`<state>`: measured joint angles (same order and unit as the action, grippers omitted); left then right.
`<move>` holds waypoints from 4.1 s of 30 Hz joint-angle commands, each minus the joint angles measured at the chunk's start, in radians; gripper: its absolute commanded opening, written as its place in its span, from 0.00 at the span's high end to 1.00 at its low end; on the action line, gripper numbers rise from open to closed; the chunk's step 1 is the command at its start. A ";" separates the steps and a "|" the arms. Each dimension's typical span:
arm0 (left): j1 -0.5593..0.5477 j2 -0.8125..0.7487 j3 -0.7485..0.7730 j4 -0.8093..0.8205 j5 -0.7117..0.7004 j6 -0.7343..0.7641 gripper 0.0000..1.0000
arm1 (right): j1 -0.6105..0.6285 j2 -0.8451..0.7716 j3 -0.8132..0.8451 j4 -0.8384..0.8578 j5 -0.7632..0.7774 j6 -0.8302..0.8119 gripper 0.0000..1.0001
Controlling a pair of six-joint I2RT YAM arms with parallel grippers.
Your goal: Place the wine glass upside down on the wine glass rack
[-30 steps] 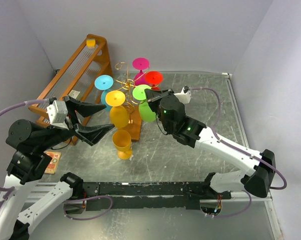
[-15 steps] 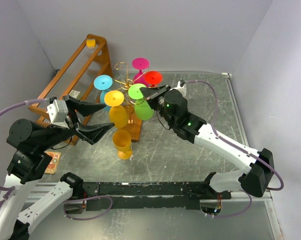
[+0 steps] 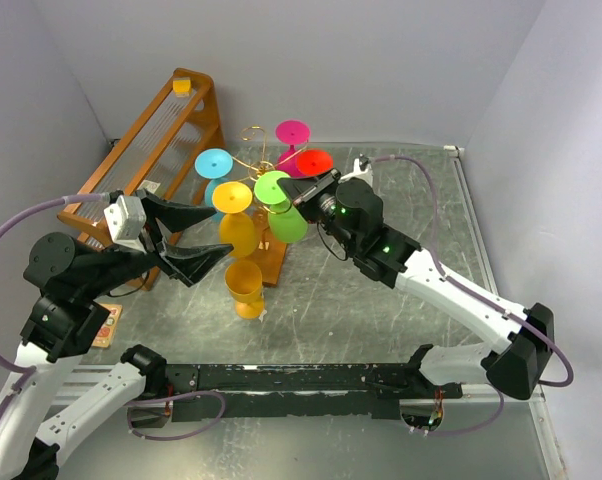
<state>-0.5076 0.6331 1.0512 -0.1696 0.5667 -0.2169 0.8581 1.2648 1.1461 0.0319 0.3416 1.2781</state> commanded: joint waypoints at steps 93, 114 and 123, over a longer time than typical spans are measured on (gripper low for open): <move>-0.180 0.024 -0.417 -0.157 -0.286 0.000 0.30 | -0.031 -0.410 -0.236 -0.328 0.215 -0.005 0.36; -0.456 0.215 -0.392 -0.146 -0.587 0.007 0.50 | -0.034 -0.484 -0.287 -0.352 0.239 0.034 0.38; -0.577 0.302 -0.299 -0.208 -0.636 0.074 0.93 | -0.034 -0.532 -0.299 -0.394 0.262 0.052 0.39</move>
<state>-1.0527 0.9230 0.6918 -0.3431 -0.0639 -0.1860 0.8303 0.7597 0.8608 -0.3275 0.5629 1.3117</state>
